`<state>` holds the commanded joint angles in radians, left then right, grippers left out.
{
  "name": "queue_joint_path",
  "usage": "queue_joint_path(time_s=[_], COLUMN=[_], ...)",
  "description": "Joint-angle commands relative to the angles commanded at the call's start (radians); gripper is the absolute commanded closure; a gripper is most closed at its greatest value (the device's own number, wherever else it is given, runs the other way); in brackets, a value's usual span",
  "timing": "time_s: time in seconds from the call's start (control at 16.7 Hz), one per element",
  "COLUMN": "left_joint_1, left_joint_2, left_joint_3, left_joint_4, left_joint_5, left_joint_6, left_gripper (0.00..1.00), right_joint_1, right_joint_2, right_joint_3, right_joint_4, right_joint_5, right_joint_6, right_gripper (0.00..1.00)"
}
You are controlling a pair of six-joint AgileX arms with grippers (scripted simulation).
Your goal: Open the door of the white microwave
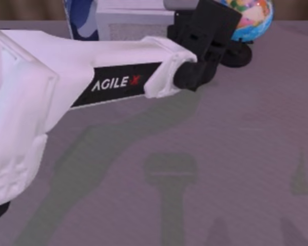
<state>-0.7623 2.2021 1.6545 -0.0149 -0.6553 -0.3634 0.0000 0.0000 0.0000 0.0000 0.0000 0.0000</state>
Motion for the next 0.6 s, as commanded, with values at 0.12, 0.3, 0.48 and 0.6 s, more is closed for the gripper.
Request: queue_joint_path(time_s=[0.12,0.3,0.48,0.6], left_joint_1=[-0.01,-0.01,-0.007,-0.002], left_joint_2=[0.008,0.027,0.094,0.155], left_joint_3=[0.0,0.034,0.163,0.299], left_joint_4=[0.0,-0.034,-0.162,-0.299], left_joint_5=[0.009,0.018,0.05,0.082], left_joint_6=[-0.006,-0.012,-0.035,-0.057], left_gripper=[1.0,1.0,1.0,1.0], right_joint_1=[0.0,0.0,0.0,0.0], right_joint_2=[0.0,0.0,0.0,0.0], right_joint_3=[0.0,0.0,0.0,0.0], right_joint_4=[0.0,0.0,0.0,0.0], right_joint_5=[0.0,0.0,0.0,0.0], right_joint_6=[0.0,0.0,0.0,0.0], right_gripper=[0.0,0.0,0.0,0.0])
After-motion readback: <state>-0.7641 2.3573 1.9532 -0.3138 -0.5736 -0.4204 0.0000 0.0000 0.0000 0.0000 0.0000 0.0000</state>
